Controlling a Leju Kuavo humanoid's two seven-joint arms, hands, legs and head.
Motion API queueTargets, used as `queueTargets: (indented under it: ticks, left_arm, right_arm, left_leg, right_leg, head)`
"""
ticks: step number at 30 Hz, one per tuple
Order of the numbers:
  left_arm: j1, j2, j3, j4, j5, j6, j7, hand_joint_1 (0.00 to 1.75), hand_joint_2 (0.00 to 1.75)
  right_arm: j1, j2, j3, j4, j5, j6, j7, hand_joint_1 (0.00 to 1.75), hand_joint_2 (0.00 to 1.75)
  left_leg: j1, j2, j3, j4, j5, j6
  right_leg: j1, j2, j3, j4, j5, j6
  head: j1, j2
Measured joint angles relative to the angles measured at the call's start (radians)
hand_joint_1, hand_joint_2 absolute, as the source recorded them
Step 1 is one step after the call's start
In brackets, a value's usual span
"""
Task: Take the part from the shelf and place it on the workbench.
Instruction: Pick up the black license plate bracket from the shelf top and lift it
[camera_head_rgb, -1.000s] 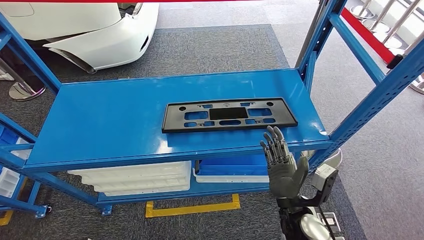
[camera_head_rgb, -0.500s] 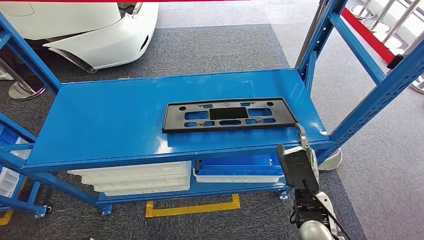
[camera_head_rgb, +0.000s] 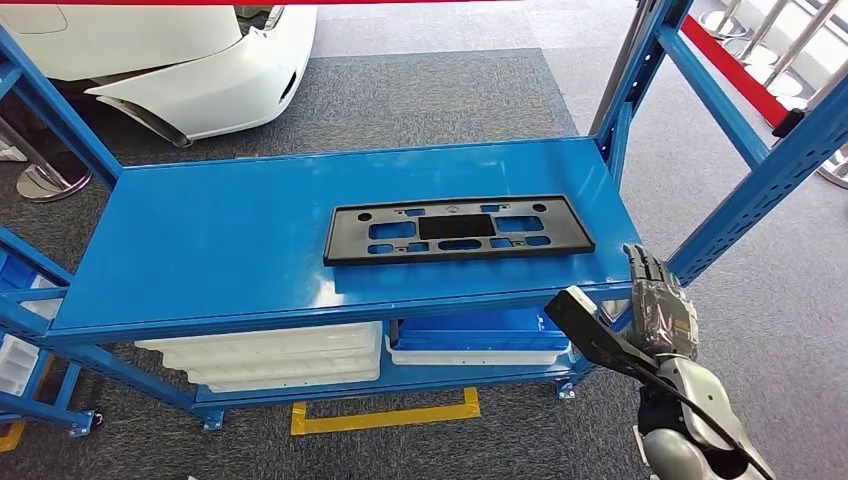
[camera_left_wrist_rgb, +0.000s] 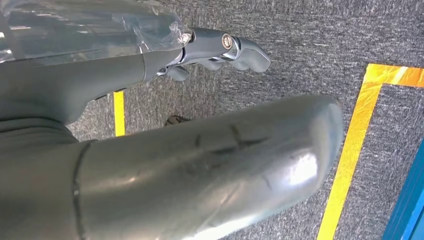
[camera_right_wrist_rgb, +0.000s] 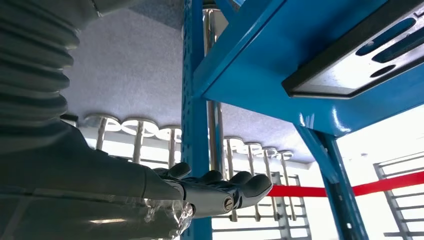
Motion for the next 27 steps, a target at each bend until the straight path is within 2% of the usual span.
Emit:
queueTargets:
  ticks: [10,13,19,27]
  left_arm:
    - [0.0,-0.003,-0.01,0.0,0.001,0.0,0.0,0.0,0.0]
    - [0.0,-0.004,-0.015,0.0,0.001,-0.005,-0.004,0.0,0.0]
    - [-0.001,-0.004,-0.025,0.0,0.002,-0.042,-0.028,0.0,0.0]
    - [-0.002,-0.004,-0.032,0.0,0.002,-0.045,-0.035,0.0,0.0]
  right_arm:
    - [-0.027,-0.036,-0.023,0.007,0.002,0.023,-0.01,0.0,1.75]
    - [-0.044,-0.045,-0.022,0.013,0.017,0.066,-0.033,0.0,1.75]
    - [-0.13,-0.063,0.003,0.08,0.047,0.139,-0.169,0.0,1.75]
    - [-0.217,-0.061,0.109,0.163,0.024,0.096,-0.373,0.0,1.75]
  left_leg:
    - [0.0,0.0,-0.001,0.0,0.0,0.0]
    - [0.0,0.0,-0.001,0.0,0.0,0.0]
    - [0.0,0.0,-0.002,0.0,0.001,0.0]
    - [0.0,-0.001,-0.003,0.0,0.001,0.0]
  right_leg:
    - [0.0,0.0,0.0,0.0,0.0,0.0]
    - [0.0,0.0,-0.001,0.0,0.0,0.0]
    - [0.0,0.0,-0.001,0.001,0.001,0.0]
    - [0.0,-0.001,-0.002,0.001,0.001,0.0]
  head:
    - [0.0,0.0]
    - [0.0,0.0]
    - [0.0,0.0]
    - [0.0,0.0]
